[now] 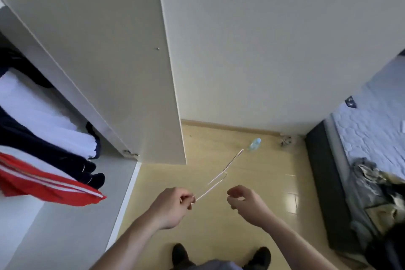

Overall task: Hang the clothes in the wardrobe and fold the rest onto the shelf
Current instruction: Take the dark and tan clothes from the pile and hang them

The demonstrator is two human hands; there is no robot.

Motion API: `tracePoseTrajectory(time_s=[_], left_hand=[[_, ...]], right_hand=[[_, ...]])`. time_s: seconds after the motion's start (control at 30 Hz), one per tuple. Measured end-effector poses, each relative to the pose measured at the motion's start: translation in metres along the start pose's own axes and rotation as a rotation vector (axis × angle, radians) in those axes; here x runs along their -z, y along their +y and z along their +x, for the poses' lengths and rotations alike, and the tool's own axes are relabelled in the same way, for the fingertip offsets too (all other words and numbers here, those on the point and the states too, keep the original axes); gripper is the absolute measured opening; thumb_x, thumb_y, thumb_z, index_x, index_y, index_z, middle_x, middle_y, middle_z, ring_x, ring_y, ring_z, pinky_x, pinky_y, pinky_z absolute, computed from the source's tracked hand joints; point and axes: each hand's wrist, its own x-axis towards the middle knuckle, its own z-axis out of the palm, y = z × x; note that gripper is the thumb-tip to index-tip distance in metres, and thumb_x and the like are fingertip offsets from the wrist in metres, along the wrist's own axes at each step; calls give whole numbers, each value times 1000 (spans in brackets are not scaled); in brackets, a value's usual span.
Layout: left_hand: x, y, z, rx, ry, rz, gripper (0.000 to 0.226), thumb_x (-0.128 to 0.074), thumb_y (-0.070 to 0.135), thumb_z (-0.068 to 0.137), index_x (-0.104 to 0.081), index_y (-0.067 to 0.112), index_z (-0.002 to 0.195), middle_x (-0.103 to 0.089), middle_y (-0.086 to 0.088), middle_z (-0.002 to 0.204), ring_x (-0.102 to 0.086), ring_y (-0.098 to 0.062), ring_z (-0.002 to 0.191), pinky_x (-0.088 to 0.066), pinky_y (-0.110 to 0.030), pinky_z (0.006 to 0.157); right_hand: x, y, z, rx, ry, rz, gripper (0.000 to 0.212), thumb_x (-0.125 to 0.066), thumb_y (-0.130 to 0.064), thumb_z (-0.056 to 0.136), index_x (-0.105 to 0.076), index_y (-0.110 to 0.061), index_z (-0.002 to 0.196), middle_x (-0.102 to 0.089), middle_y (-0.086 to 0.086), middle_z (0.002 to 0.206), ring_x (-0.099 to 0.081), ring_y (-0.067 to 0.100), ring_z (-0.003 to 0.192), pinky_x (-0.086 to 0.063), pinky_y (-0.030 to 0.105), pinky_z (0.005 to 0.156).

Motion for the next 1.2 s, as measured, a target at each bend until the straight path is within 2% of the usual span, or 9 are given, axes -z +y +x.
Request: tracePoseTrajectory(time_s=[0.27, 0.43, 0.57, 0.67, 0.73, 0.83, 0.97, 1.1, 1.2], left_hand=[[-101, 168, 62, -193, -60, 152, 25, -54, 29, 102, -73, 28, 86, -70, 17, 79, -49, 0, 49, -36, -15, 51], [-179, 270, 87, -290, -101, 137, 23, -58, 28, 101, -75, 27, 85, -71, 13, 76, -46, -3, 46, -38, -18, 51], [-236, 338, 100, -359, -165, 129, 23, -59, 31, 101, -77, 27, 87, -74, 14, 80, -51, -7, 50, -44, -26, 55], [-273, 388, 111, -407, -232, 140, 23, -60, 33, 100, -78, 26, 88, -75, 14, 82, -68, -17, 73, -53, -34, 70], [-293, 420, 121, -437, -270, 155, 22, -61, 34, 100, -78, 26, 90, -75, 17, 82, -70, -11, 78, -56, -32, 75], [-320, 463, 139, -502, -317, 207, 21, -62, 34, 100, -79, 27, 88, -74, 19, 79, -67, -4, 73, -54, -25, 69], [-362, 511, 171, -581, -412, 300, 22, -65, 32, 97, -76, 33, 78, -72, 20, 73, -52, 0, 53, -37, -12, 53], [-407, 558, 211, -624, -550, 351, 18, -67, 32, 96, -79, 28, 83, -73, 18, 75, -57, 5, 59, -39, -9, 57], [-437, 592, 238, -634, -660, 392, 14, -69, 34, 93, -81, 27, 89, -75, 15, 77, -65, -4, 69, -52, -21, 66]], right_hand=[[145, 126, -45, -68, 208, 167, 15, -65, -27, 92, -68, -27, 107, -71, -9, 105, -72, 18, 87, -58, 35, 74], [232, 209, -73, -134, 306, 275, 13, -65, -27, 95, -68, -25, 107, -72, -5, 107, -73, 14, 84, -57, 30, 73], [290, 256, -92, -166, 389, 387, 13, -64, -32, 96, -69, -25, 106, -73, -5, 104, -74, 12, 83, -55, 28, 70], [328, 285, -103, -178, 456, 500, 13, -61, -35, 98, -69, -27, 103, -73, -6, 101, -74, 10, 81, -55, 25, 67], [350, 301, -106, -183, 501, 559, 14, -60, -36, 99, -70, -27, 103, -74, -7, 99, -74, 12, 81, -55, 25, 67], [378, 325, -105, -204, 561, 665, 17, -58, -41, 100, -71, -30, 104, -75, -8, 97, -74, 13, 81, -56, 26, 68], [418, 362, -96, -248, 617, 846, 22, -59, -44, 100, -73, -28, 106, -77, -6, 99, -74, 13, 78, -53, 23, 61], [459, 399, -80, -317, 704, 1023, 22, -63, -34, 99, -76, -16, 99, -75, 1, 85, -69, 15, 69, -51, 26, 60], [490, 424, -72, -382, 773, 1108, 22, -65, -28, 99, -73, -9, 93, -73, 3, 79, -69, 16, 71, -51, 33, 71]])
